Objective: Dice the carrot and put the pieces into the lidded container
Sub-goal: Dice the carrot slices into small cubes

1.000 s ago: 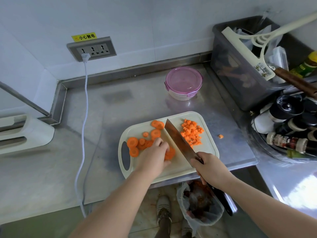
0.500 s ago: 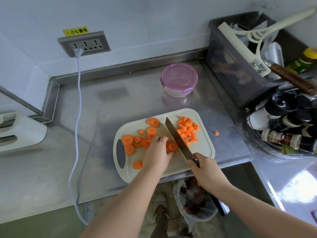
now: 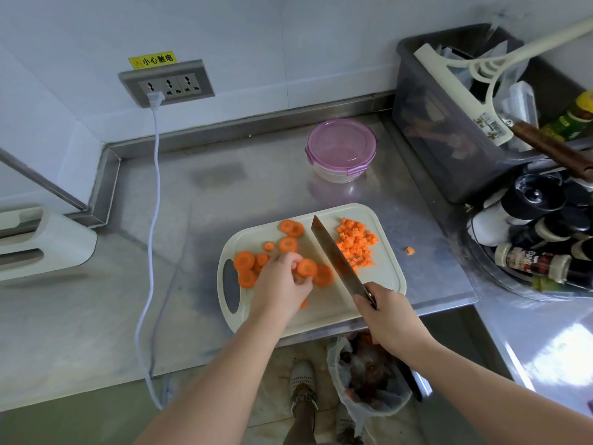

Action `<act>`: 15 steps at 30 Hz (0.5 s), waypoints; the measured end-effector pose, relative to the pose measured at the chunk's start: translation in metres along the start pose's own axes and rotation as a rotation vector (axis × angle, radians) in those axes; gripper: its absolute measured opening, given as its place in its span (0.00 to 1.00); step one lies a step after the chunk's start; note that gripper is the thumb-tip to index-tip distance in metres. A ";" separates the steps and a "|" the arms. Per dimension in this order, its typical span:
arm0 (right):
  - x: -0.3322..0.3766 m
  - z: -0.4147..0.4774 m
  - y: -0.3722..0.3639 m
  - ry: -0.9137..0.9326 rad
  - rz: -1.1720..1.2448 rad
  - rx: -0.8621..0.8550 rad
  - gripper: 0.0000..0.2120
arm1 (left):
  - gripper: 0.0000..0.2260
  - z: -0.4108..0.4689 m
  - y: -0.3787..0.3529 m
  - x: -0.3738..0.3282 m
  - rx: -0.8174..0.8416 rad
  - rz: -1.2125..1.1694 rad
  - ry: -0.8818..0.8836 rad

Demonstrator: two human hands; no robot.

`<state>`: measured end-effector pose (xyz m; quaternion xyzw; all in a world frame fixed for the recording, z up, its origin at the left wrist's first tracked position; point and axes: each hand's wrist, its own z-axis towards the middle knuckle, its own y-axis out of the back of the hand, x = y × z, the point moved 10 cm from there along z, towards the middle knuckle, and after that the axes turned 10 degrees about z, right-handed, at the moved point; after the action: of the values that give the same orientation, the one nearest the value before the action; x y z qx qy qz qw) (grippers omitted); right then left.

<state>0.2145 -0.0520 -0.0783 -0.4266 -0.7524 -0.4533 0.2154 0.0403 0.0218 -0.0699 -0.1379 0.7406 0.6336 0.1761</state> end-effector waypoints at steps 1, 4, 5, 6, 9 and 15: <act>0.002 0.001 0.000 0.005 0.006 -0.001 0.09 | 0.09 -0.001 0.003 0.009 0.004 0.012 0.021; 0.007 0.003 0.000 0.020 0.050 -0.005 0.12 | 0.12 -0.009 0.007 0.033 0.072 0.136 0.062; 0.008 0.005 -0.001 0.020 0.062 -0.004 0.12 | 0.12 -0.013 0.008 0.038 0.084 0.199 0.055; 0.010 0.006 -0.001 0.018 0.070 -0.004 0.12 | 0.11 -0.016 0.009 0.041 0.088 0.259 0.042; 0.014 0.009 -0.002 0.021 0.060 -0.023 0.14 | 0.10 -0.022 0.013 0.045 0.065 0.358 0.021; 0.019 0.012 -0.004 0.032 0.034 -0.023 0.13 | 0.11 -0.022 0.016 0.047 0.052 0.197 0.068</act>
<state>0.2015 -0.0340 -0.0721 -0.4347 -0.7360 -0.4651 0.2303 -0.0109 0.0037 -0.0737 -0.0815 0.7723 0.6234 0.0912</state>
